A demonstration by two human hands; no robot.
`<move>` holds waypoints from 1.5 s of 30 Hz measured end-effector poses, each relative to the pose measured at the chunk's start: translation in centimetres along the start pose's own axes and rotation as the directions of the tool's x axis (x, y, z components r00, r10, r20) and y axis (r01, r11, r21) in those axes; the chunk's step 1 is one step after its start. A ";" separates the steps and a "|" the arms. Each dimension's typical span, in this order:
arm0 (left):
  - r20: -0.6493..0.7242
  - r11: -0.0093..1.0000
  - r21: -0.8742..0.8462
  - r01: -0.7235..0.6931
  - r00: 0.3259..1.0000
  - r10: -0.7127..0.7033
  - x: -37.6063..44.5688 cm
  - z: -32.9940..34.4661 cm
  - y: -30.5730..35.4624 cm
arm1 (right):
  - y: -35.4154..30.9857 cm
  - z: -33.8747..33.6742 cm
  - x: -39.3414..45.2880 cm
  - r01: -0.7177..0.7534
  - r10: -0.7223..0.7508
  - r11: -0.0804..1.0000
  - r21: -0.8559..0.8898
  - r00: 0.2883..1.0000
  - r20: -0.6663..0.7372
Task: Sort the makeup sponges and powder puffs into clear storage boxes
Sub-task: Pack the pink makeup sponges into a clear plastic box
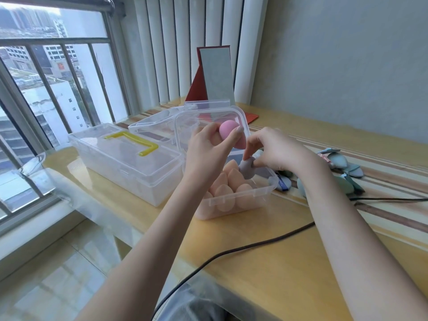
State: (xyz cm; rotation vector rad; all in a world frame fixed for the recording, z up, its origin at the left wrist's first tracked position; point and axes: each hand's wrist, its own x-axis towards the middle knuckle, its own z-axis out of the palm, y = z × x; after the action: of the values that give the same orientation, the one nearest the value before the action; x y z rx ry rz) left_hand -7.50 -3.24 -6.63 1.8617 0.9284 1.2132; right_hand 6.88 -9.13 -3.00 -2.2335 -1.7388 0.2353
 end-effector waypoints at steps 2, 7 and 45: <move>-0.002 1.000 0.002 0.001 1.000 -0.001 0.0 0.0 0.0 | 0.4 0.2 0.2 -0.016 0.016 1.000 0.016 1.000 -0.024; -0.001 1.000 0.009 0.005 1.000 -0.005 0.1 0.0 0.0 | 0.6 0.6 0.2 -0.015 0.015 1.000 0.007 1.000 0.021; 0.313 0.931 0.332 -0.151 0.949 0.042 -0.3 0.4 -0.6 | 1.8 -2.3 -0.9 -0.039 -0.002 0.842 0.538 0.997 0.075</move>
State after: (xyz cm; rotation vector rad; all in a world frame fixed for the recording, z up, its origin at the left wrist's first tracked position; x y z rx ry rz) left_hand -7.30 -3.30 -7.41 2.3251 0.9343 0.8168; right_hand 9.00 -10.71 -1.49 -1.8392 -1.4458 0.7237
